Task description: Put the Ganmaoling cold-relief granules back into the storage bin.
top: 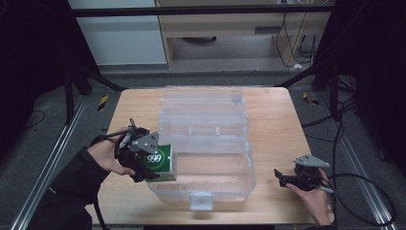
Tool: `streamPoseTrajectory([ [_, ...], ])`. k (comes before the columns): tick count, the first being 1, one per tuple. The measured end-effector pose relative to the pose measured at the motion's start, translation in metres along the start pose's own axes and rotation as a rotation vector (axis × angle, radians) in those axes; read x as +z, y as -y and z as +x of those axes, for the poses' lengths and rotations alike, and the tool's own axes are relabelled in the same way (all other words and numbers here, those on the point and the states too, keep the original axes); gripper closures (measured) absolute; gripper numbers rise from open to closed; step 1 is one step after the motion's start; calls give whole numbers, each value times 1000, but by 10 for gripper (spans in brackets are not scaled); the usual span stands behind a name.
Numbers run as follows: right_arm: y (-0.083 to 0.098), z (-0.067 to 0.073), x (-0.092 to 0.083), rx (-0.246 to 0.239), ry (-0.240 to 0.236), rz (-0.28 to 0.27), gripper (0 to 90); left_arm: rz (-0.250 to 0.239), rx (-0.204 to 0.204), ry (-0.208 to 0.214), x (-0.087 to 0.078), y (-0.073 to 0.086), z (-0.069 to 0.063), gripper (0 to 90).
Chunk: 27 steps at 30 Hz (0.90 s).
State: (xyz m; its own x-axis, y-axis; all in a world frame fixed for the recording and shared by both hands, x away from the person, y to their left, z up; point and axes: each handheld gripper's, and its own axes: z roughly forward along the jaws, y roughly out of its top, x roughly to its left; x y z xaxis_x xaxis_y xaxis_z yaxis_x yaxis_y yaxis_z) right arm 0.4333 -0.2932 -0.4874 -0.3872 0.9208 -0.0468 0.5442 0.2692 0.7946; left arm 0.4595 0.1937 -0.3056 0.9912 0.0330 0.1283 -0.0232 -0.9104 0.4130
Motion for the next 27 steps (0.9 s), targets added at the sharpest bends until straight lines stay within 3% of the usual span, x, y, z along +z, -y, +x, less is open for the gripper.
streamPoseTrajectory([
  [20, 0, 0, 1, -2, -8, 3, 62, 33, 24, 26, 34, -4, 6, 150],
  [27, 1, 0, 1, -8, -5, 0, 62, 52, 14, 40, 46, 0, 6, 150],
])
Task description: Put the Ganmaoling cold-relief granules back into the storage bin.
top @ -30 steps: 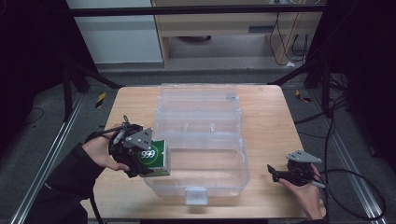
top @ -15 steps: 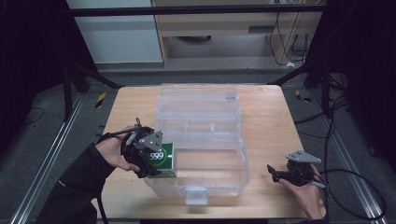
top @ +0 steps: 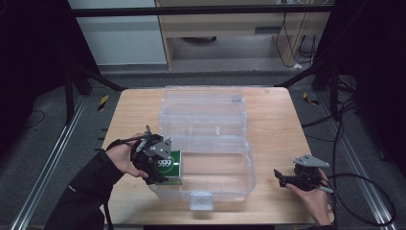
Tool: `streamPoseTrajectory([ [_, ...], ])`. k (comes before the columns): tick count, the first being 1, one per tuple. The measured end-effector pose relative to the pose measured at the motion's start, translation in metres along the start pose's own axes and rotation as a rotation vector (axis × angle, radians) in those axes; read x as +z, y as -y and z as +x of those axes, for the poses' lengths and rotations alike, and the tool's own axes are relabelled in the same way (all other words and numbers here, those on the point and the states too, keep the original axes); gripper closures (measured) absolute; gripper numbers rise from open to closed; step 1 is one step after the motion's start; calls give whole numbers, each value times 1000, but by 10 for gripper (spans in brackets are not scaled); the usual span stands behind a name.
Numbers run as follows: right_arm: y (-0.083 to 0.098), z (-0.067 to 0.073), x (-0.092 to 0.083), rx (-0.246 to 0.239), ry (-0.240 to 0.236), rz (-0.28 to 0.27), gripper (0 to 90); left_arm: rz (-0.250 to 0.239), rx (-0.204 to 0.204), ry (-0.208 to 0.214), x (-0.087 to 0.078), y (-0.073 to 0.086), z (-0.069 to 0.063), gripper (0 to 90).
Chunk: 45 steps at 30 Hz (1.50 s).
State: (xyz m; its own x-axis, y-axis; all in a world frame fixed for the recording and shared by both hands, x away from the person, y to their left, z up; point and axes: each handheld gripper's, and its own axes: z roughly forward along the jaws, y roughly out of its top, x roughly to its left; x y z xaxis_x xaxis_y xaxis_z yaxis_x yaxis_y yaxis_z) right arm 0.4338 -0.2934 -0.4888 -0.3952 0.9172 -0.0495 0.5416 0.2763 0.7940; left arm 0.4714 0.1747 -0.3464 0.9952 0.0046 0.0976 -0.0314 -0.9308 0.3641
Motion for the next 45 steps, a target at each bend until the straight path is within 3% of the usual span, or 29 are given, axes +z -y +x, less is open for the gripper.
streamPoseTrajectory([
  [10, 1, 0, 1, 5, -2, 5, 62, 14, -5, 10, 15, 8, 1, 150],
  [11, 1, 0, 1, 6, 1, 7, 62, 21, -19, 8, 16, 9, 0, 150],
  [37, 1, 1, 1, 0, -1, 9, 54, 29, 4, 3, 38, 15, 1, 131],
  [41, 1, 1, 1, -1, -1, 10, 54, 13, -3, 4, 39, 16, 0, 130],
  [45, 1, 1, 1, -3, 0, 9, 53, -22, -12, -20, 30, 18, 0, 140],
])
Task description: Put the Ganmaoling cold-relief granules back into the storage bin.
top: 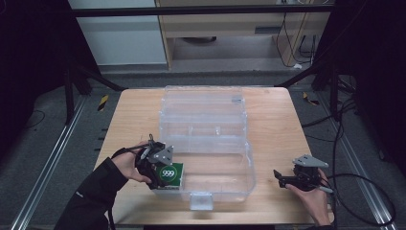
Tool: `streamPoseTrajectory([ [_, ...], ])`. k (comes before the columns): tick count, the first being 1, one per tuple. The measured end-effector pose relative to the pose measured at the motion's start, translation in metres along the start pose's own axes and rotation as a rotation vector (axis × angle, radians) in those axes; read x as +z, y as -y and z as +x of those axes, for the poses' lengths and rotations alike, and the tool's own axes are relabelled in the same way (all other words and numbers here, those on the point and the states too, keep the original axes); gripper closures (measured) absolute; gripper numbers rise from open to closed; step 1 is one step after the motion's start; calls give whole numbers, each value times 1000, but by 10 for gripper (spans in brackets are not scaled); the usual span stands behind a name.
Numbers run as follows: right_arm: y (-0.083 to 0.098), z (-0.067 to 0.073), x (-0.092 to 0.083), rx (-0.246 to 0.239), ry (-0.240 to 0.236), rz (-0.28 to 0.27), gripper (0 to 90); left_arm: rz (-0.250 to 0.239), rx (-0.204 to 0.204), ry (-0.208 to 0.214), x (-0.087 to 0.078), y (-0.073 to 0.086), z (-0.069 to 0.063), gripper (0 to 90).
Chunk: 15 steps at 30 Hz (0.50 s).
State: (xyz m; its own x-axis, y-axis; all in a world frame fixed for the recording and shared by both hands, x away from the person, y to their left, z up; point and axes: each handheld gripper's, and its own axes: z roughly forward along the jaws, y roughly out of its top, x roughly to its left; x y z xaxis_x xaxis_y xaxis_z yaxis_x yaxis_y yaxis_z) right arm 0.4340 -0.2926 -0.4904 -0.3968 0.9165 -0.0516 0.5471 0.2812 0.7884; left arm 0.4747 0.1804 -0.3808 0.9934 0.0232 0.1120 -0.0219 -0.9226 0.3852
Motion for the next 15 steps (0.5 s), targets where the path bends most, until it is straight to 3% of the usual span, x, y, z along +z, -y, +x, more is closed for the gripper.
streamPoseTrajectory([
  [7, 0, -1, -1, 12, 5, -3, 52, -101, -57, -67, -23, 7, -2, 161],
  [15, 0, -2, -2, 29, 2, 0, 54, -241, -243, -167, -43, 37, -3, 174],
])
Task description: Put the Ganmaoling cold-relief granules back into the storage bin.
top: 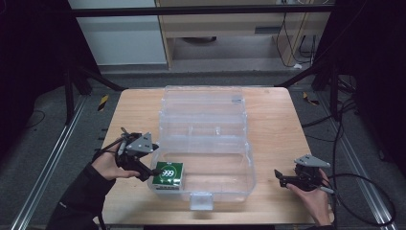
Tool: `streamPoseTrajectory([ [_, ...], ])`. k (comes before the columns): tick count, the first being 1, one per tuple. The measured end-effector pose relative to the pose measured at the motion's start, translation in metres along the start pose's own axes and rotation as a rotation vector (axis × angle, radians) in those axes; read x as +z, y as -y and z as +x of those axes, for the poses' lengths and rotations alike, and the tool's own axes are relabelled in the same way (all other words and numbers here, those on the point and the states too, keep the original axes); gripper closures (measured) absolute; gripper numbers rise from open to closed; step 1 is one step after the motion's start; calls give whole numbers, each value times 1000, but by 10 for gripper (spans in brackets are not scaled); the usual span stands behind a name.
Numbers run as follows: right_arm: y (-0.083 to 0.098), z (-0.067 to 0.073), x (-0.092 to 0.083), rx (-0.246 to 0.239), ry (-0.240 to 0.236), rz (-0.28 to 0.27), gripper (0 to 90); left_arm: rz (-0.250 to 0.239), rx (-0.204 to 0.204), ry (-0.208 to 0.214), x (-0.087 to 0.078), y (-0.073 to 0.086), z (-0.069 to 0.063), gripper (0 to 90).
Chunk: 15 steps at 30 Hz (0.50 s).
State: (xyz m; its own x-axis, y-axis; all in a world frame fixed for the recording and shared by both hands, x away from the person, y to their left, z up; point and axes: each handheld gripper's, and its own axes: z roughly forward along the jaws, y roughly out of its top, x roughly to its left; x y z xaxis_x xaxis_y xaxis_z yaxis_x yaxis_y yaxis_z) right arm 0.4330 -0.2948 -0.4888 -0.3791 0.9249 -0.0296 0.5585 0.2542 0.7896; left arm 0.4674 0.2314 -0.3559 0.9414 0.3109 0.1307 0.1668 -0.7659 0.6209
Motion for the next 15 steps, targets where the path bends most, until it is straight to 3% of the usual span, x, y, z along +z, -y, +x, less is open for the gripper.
streamPoseTrajectory([
  [1, 0, 0, 0, 4, 0, 1, 54, 0, 0, 0, 0, 0, 0, 176],
  [2, 0, 0, 0, 6, 1, 2, 54, -24, -50, -28, -5, 10, 2, 177],
  [7, 0, 0, 0, 5, 3, 3, 54, -105, -193, -97, -16, 39, 4, 183],
  [8, 0, 0, 0, 5, 3, 3, 54, -105, -193, -97, -16, 39, 4, 183],
  [9, 0, 0, 0, 9, 2, 3, 52, -120, -242, -123, -17, 52, 5, 183],
  [10, 0, 0, 0, 9, 2, 3, 52, -124, -268, -139, -17, 58, 5, 183],
  [11, 0, 0, 0, 9, 2, 3, 52, -124, -268, -139, -17, 58, 5, 183],
  [13, 0, 0, 0, 9, 4, 4, 51, -129, -336, -192, -15, 76, 6, 183],
  [14, 0, 0, 0, 11, 4, 4, 50, -129, -336, -192, -15, 76, 6, 183],
  [15, 0, 0, 0, 7, 5, 3, 50, -142, -388, -232, -12, 88, 6, 184],
])
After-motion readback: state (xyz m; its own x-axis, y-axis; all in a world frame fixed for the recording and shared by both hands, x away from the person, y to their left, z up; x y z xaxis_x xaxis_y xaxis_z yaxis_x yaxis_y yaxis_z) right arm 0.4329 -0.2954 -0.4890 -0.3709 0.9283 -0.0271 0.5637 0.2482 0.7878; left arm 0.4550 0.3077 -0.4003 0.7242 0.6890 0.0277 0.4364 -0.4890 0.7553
